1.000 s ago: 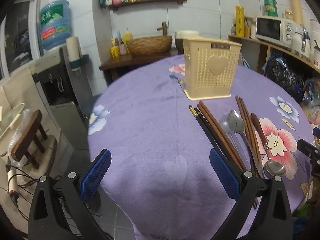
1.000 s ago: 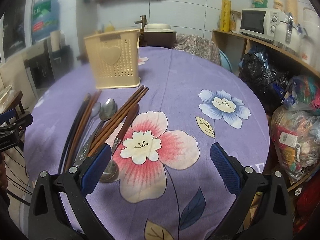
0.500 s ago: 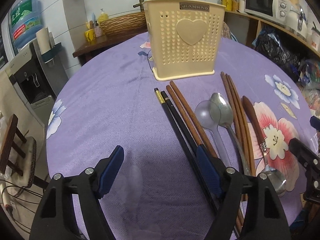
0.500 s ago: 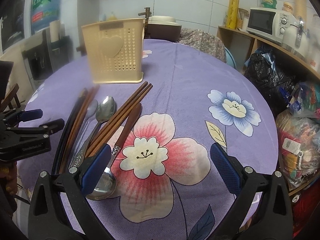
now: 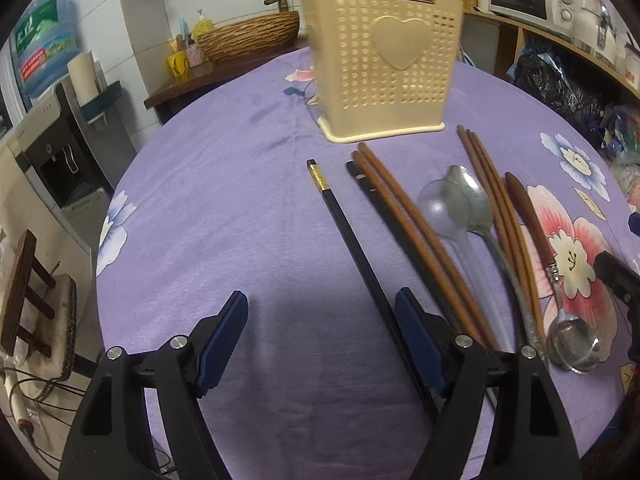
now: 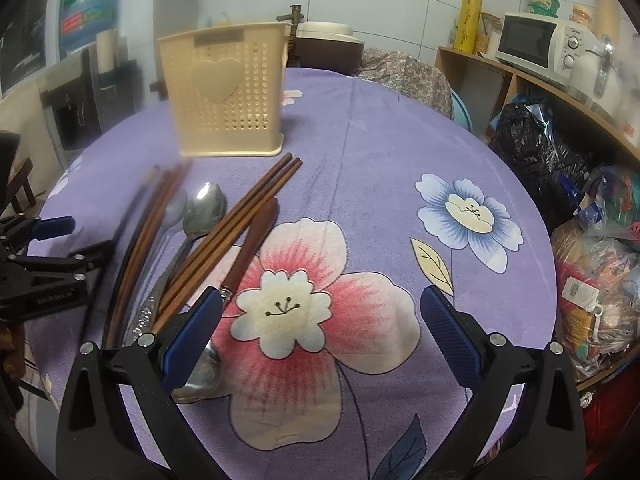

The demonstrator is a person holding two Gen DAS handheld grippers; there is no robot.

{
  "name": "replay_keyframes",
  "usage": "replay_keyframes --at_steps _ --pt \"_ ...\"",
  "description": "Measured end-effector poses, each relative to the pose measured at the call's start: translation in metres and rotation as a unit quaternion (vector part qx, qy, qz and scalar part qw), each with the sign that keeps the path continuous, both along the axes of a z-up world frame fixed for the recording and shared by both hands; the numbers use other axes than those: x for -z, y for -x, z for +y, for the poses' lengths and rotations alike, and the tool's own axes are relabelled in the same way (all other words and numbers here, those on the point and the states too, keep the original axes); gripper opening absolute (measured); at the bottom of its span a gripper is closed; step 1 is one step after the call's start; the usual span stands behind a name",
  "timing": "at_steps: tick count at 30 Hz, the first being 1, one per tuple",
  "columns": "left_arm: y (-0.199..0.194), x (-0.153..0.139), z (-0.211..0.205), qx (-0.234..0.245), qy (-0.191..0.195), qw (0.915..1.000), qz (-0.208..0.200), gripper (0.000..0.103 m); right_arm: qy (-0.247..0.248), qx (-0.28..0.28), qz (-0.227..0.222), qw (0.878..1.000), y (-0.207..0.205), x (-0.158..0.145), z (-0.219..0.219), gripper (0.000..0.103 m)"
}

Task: Organize utensils
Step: 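Lower the right gripper onto the wooden-handled spoon while the left gripper closes on a black chopstick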

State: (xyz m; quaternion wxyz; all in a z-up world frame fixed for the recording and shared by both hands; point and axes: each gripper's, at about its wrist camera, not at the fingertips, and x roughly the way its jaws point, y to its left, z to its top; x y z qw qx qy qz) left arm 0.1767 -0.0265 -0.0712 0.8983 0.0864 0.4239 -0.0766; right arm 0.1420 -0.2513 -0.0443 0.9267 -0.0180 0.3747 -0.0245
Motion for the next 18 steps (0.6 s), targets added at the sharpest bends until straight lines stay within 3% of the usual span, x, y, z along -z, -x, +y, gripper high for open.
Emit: replay_keyframes --at_steps 9,14,18 --pt "-0.027 -0.004 0.018 -0.026 0.03 0.9989 0.026 0.079 -0.011 -0.04 0.024 0.999 -0.029 -0.005 0.018 0.097" --pt "-0.036 -0.011 0.021 -0.037 0.038 0.9985 0.014 0.079 -0.028 -0.024 0.053 0.998 -0.052 0.005 0.02 0.068" --pt "-0.037 -0.01 0.018 -0.041 0.031 0.9986 0.009 0.079 -0.04 -0.021 0.069 0.997 -0.061 0.012 0.024 0.054"
